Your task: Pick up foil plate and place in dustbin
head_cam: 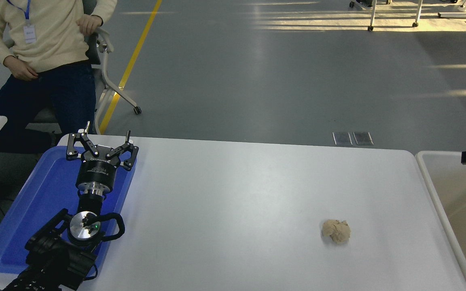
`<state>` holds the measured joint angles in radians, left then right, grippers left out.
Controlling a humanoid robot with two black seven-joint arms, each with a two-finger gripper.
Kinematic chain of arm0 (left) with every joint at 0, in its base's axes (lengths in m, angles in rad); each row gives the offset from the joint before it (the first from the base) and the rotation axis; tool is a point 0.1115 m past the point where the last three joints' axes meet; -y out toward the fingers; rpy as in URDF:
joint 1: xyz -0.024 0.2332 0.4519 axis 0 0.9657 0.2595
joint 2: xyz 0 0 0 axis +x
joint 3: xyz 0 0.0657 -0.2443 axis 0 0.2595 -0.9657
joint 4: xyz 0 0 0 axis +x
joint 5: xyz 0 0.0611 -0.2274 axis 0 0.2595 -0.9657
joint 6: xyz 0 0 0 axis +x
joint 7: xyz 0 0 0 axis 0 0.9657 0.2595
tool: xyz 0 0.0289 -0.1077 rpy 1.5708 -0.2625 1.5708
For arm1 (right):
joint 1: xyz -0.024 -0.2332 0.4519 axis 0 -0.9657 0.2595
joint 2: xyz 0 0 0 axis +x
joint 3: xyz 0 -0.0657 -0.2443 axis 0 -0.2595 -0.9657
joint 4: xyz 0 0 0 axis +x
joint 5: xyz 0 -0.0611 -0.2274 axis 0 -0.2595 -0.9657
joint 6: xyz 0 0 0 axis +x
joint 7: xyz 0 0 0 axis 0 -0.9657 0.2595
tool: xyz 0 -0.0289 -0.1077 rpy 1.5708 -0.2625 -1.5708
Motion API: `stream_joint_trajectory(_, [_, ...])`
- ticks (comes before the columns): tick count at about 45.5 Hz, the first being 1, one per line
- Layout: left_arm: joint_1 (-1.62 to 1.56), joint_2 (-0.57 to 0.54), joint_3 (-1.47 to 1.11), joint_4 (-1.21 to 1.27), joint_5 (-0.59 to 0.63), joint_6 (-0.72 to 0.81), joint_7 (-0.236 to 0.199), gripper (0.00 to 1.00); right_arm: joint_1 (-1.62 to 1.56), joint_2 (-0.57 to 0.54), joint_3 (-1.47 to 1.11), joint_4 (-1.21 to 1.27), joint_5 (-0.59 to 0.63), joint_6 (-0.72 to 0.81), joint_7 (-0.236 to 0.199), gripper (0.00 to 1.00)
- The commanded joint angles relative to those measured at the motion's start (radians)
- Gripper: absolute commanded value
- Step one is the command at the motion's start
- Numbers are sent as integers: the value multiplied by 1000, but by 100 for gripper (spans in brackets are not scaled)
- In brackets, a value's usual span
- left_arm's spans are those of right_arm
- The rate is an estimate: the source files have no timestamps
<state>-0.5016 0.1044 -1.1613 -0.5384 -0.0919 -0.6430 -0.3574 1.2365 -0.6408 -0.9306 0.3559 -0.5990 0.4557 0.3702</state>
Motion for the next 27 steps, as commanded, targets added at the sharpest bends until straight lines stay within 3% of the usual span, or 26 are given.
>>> stream_joint_trajectory(1, [0, 0, 0, 0, 0, 0, 0, 100, 253, -45, -8, 317, -2, 31, -82, 99])
stream_joint_trajectory(16, [0, 0, 0, 0, 0, 0, 0, 100, 541, -79, -56, 692, 1, 17, -149, 99])
stream_joint_trajectory(27, [0, 0, 0, 0, 0, 0, 0, 100, 739, -36, -151, 914, 11, 11, -152, 100])
